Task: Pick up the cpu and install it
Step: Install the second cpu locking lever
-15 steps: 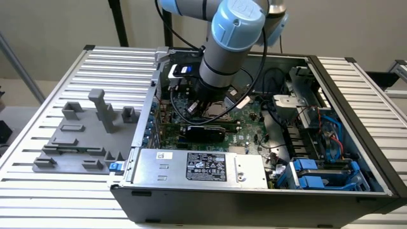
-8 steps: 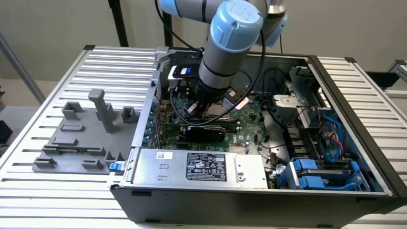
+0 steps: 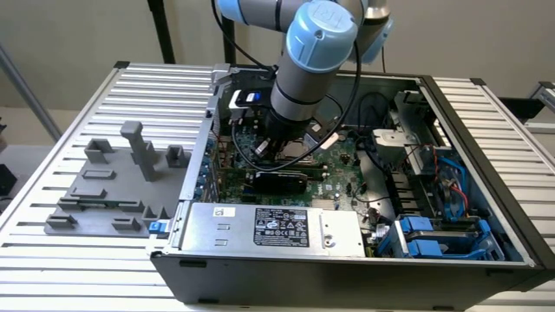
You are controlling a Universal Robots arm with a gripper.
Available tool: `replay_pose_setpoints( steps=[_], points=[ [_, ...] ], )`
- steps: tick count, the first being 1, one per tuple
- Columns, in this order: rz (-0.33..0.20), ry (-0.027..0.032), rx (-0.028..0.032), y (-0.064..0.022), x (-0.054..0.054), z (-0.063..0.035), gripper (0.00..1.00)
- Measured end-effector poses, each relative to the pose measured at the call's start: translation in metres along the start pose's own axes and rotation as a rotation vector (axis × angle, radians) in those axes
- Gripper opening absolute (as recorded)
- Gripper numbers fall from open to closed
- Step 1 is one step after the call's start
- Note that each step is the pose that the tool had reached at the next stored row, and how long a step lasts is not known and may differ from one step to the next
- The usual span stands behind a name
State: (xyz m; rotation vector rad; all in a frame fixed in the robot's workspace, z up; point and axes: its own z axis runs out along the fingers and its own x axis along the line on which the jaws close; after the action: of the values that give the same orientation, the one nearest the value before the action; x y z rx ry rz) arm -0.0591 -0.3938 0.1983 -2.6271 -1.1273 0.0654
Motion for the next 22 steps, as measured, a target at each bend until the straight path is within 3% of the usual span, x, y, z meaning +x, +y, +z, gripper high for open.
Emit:
replay_pose_setpoints(
  steps=[9,13,15,22],
  points=[
    [-0.001,0.0013,0.0006,-0.0006,0.0,-0.0015,0.11],
    [0.0,0.0002,0.0001,-0.0033,0.001,-0.0114,0.11],
    [0.0,0.0001,0.0001,-0.0057,0.002,-0.0213,0.11],
    [0.0,0.0003,0.0001,-0.003,0.008,-0.0341,0.11]
  ],
)
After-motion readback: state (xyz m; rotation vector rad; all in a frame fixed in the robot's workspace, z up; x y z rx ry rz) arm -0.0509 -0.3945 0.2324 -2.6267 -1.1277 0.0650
